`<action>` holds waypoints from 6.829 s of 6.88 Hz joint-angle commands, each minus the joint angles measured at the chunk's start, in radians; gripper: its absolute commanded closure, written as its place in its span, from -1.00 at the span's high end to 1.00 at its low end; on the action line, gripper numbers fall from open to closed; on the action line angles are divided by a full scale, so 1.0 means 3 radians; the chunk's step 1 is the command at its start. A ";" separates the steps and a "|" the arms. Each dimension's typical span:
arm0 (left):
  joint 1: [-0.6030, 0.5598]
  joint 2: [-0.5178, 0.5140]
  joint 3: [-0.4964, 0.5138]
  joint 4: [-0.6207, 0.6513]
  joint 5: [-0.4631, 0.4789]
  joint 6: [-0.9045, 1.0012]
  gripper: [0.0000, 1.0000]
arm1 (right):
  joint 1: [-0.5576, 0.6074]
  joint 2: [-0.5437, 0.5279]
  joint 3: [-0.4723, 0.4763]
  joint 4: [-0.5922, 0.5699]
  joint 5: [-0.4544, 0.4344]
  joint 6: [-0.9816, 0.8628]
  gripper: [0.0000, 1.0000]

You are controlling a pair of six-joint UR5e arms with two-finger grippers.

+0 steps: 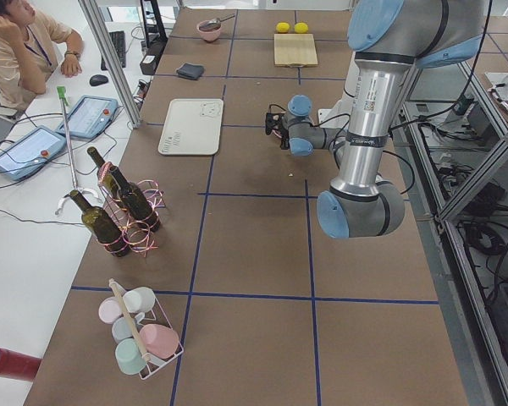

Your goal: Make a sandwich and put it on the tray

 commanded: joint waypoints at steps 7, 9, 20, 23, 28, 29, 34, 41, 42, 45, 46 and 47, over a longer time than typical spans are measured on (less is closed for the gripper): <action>0.0190 -0.0104 0.0062 0.0117 0.0068 -0.0002 -1.00 | 0.0000 0.0010 -0.0002 0.0005 -0.0031 0.0000 1.00; 0.0170 -0.0129 -0.0075 0.0117 0.0022 0.0019 -1.00 | 0.0000 0.0010 -0.0007 0.0005 -0.0037 0.0000 1.00; -0.1640 -0.2333 0.3385 -0.0338 -0.0765 0.1052 -0.93 | 0.0000 0.0036 -0.0079 0.0005 -0.0067 -0.0005 1.00; -0.1854 -0.2115 0.2863 -0.0192 -0.0927 0.1409 1.00 | 0.0000 0.0036 -0.0079 0.0010 -0.0067 -0.0005 1.00; -0.2528 -0.0383 -0.0041 0.1889 -0.1312 0.3176 1.00 | -0.0010 0.0082 -0.0048 -0.0010 -0.0012 0.0056 1.00; -0.2844 0.0076 -0.0212 0.1901 -0.1439 0.3584 1.00 | -0.0030 0.0082 -0.0038 -0.0015 -0.0006 0.0056 1.00; -0.4071 0.1510 0.0512 0.1866 -0.2090 0.5393 1.00 | -0.0061 0.0082 -0.0043 -0.0010 0.0014 0.0051 1.00; -0.4325 0.1768 0.0184 0.2157 -0.2054 0.5684 1.00 | -0.0061 0.0082 -0.0058 0.0005 -0.0001 0.0056 1.00; -0.4325 0.1778 0.0195 0.2152 -0.2054 0.5674 1.00 | -0.0061 0.0077 -0.0068 0.0000 -0.0001 0.0056 1.00; -0.4330 0.1783 0.0195 0.2152 -0.2059 0.5674 1.00 | -0.0061 0.0077 -0.0074 0.0000 -0.0001 0.0056 1.00; -0.4330 0.1783 0.0200 0.2152 -0.2059 0.5679 1.00 | -0.0061 0.0077 -0.0074 0.0000 -0.0001 0.0056 1.00; -0.4330 0.1783 0.0200 0.2152 -0.2064 0.5679 1.00 | -0.0061 0.0077 -0.0074 0.0000 -0.0001 0.0056 1.00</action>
